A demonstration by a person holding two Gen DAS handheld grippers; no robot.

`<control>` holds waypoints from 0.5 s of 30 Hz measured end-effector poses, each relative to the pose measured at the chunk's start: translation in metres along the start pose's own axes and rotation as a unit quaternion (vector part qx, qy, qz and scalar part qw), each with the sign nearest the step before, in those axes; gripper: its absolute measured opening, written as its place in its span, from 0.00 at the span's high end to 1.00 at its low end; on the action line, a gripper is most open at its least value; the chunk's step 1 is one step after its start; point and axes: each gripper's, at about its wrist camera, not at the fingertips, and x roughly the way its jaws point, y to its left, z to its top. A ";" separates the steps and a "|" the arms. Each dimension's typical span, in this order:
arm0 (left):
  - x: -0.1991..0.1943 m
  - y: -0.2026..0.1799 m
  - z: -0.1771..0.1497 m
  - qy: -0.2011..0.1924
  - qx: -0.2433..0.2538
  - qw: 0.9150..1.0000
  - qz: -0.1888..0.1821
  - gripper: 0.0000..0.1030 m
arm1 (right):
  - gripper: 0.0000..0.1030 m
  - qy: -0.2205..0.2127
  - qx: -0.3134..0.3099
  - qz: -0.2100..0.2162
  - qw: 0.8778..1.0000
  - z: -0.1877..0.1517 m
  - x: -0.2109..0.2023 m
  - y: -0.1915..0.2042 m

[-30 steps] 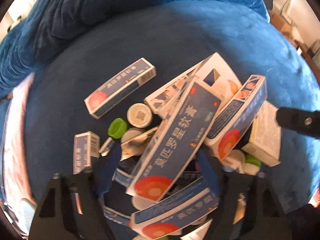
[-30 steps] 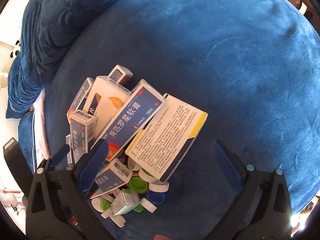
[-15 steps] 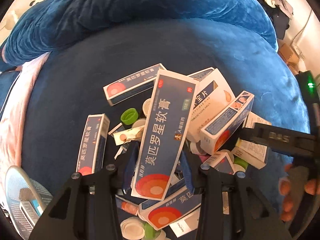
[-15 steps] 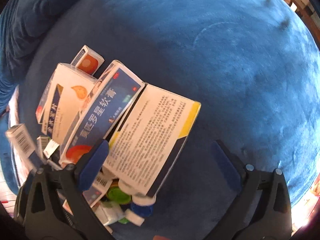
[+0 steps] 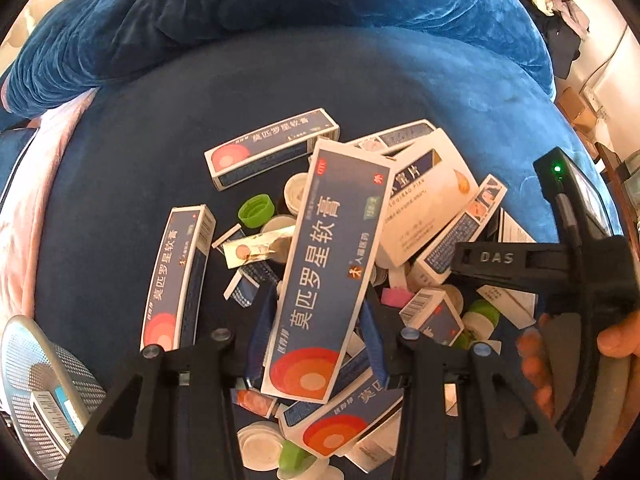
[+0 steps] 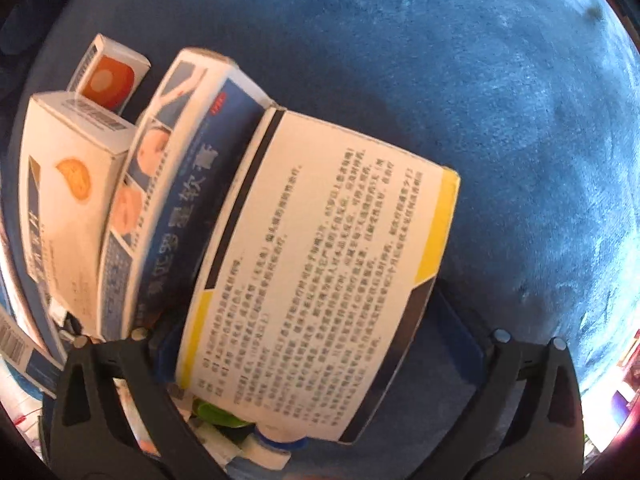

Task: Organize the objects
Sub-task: 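Grasp a blue ointment box with the left gripper while the right grasps the yellow-striped white box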

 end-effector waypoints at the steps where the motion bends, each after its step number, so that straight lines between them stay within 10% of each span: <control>1: 0.001 0.000 -0.001 0.002 0.000 1.000 0.000 0.59 | 0.00 -0.007 0.002 -0.013 1.000 -0.002 0.000 0.003; 15: -0.002 0.001 -0.004 0.001 -0.006 1.000 -0.004 0.59 | 0.00 -0.009 -0.009 0.012 1.000 -0.009 -0.008 -0.004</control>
